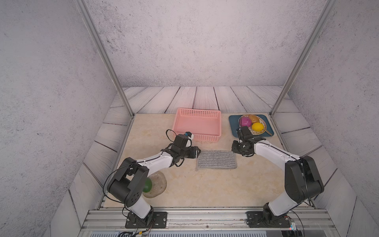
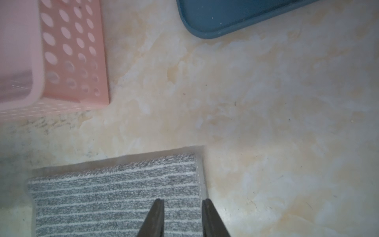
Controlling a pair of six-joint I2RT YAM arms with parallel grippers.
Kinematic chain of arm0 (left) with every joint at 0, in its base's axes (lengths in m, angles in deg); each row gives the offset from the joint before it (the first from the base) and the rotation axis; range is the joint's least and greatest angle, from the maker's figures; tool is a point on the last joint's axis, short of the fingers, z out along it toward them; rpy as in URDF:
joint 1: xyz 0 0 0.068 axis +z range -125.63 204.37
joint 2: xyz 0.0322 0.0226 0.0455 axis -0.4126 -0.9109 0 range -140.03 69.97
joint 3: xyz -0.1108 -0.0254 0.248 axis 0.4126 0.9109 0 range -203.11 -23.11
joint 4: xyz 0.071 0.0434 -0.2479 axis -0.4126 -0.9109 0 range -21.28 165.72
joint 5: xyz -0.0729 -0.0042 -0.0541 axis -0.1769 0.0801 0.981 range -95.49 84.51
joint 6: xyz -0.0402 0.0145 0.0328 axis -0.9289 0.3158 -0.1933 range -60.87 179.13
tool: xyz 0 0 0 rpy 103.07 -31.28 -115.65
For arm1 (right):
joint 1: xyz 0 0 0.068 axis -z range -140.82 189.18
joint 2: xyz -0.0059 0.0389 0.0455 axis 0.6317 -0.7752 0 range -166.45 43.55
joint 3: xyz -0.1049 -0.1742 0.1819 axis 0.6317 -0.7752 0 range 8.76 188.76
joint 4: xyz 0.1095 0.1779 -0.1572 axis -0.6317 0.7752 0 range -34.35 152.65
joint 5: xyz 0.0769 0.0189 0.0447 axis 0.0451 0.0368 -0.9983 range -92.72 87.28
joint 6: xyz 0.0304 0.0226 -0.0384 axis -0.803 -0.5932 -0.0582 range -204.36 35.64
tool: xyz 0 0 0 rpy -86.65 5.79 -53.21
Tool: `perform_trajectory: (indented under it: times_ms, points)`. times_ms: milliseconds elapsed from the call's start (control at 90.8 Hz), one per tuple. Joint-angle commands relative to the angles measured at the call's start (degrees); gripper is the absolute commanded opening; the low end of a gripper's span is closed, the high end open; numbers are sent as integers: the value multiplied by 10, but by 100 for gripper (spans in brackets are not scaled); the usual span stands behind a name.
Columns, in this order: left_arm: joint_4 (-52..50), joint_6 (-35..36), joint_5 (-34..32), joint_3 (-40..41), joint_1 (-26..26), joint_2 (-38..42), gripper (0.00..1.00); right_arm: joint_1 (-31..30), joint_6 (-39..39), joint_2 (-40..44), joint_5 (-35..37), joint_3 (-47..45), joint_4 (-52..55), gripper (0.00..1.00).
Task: Fold the square dishcloth
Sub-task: Smooth out the cleaning item at the center of the board, then fold the cleaning item at the center of the board.
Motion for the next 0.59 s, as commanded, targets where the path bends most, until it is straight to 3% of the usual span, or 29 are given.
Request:
perform_trajectory:
  times_ms: [0, 286, 583]
  points:
    - [-27, 11, -18, 16, -14, 11, 60, 1, -14, 18, 14, -23, 50, 34]
    - [-50, 20, -57, 29, -55, 1, 59, 2, -46, 35, -32, -86, 25, 34]
    - [-52, 13, -62, 33, -58, -27, 55, 2, -67, 17, -67, -125, -17, 32]
